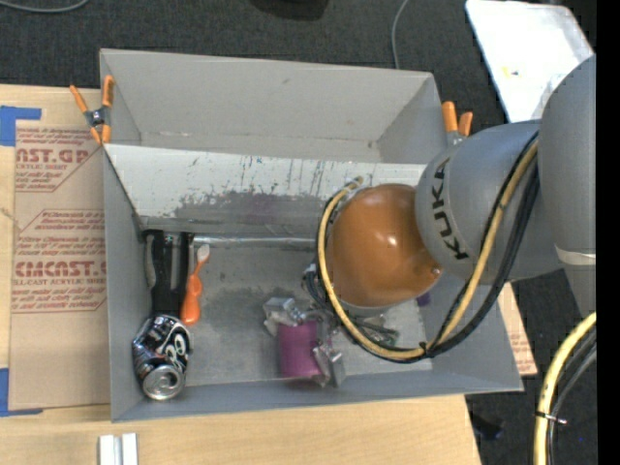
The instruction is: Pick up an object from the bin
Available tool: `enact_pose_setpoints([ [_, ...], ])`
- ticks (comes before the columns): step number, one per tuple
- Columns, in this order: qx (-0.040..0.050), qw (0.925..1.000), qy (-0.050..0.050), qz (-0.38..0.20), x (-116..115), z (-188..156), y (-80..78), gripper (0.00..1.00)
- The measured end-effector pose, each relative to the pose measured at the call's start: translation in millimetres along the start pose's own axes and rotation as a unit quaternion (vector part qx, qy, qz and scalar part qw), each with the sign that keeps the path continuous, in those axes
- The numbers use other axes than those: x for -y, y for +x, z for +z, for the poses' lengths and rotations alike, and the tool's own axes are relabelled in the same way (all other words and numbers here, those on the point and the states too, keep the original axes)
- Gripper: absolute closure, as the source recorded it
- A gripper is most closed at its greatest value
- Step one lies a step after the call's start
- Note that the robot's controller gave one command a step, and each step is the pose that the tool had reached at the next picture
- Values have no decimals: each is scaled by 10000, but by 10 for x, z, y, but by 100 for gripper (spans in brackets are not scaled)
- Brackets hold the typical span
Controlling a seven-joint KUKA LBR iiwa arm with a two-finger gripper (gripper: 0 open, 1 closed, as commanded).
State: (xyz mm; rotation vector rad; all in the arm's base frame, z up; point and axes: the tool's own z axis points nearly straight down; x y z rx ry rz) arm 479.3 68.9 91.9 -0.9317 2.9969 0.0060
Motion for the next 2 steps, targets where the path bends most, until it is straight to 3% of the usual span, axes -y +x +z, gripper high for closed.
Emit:
enact_pose_setpoints([
  [1, 20, 10000, 5, -1, 2, -6, -10, 0],
  [2, 18, 10000, 3, -2, 1, -5, -10, 0],
])
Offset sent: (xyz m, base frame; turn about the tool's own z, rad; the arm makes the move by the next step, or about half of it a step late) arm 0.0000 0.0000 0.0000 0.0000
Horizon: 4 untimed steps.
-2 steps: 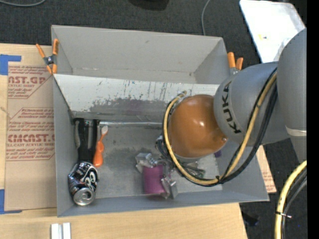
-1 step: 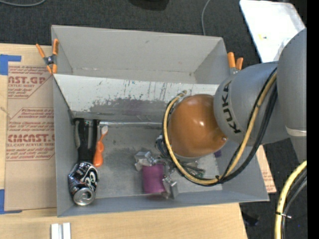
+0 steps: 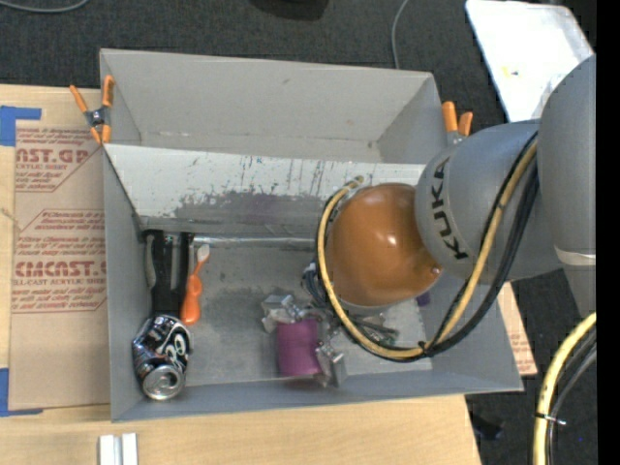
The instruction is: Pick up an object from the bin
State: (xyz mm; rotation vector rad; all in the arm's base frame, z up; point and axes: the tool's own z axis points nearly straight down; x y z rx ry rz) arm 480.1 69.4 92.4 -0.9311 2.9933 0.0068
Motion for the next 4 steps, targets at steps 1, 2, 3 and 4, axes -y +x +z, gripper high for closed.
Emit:
enact_pose_setpoints([
  [1, 20, 9995, 5, -301, 234, 143, 44, 0],
  [2, 16, 9986, -1, -524, 511, 170, 106, 0],
  [3, 38, 9973, -1, -738, 556, 185, 216, 0],
  [4, 27, 9955, -9, -952, 623, 198, 171, 0],
])
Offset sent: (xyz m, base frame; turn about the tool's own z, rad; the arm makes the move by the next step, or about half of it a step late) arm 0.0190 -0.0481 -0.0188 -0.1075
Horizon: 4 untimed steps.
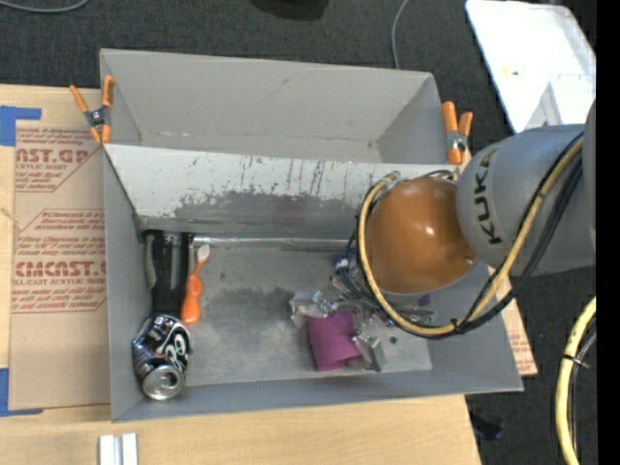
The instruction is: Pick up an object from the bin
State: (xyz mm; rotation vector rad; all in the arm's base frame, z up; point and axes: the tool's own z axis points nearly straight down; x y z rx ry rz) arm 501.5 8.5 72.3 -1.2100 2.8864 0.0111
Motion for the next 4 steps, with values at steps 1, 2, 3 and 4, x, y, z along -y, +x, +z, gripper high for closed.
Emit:
enact_pose_setpoints([
  [1, 24, 9998, 7, -196, 109, -2, 105, 0],
  [2, 10, 9994, 6, -348, 89, 0, 69, 100],
  [3, 11, 9994, 2, -346, 89, 0, 68, 100],
  [4, 34, 9994, 14, -345, 92, -3, 58, 0],
])
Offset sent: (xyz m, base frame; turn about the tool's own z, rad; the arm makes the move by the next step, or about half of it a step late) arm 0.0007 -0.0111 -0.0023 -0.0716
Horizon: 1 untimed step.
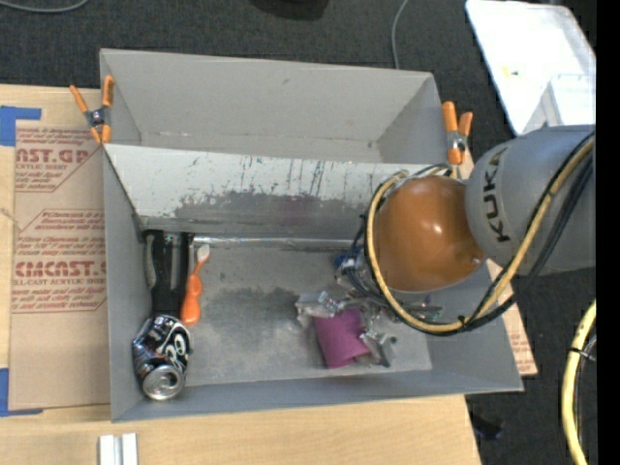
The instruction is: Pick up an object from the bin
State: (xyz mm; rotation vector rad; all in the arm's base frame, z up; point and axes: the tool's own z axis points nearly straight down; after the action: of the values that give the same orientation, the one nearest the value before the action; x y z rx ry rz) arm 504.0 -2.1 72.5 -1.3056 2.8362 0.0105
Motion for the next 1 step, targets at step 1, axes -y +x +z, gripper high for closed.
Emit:
enact_pose_setpoints([
  [1, -10, 10000, -10, -1, -5, 2, 3, 100],
])
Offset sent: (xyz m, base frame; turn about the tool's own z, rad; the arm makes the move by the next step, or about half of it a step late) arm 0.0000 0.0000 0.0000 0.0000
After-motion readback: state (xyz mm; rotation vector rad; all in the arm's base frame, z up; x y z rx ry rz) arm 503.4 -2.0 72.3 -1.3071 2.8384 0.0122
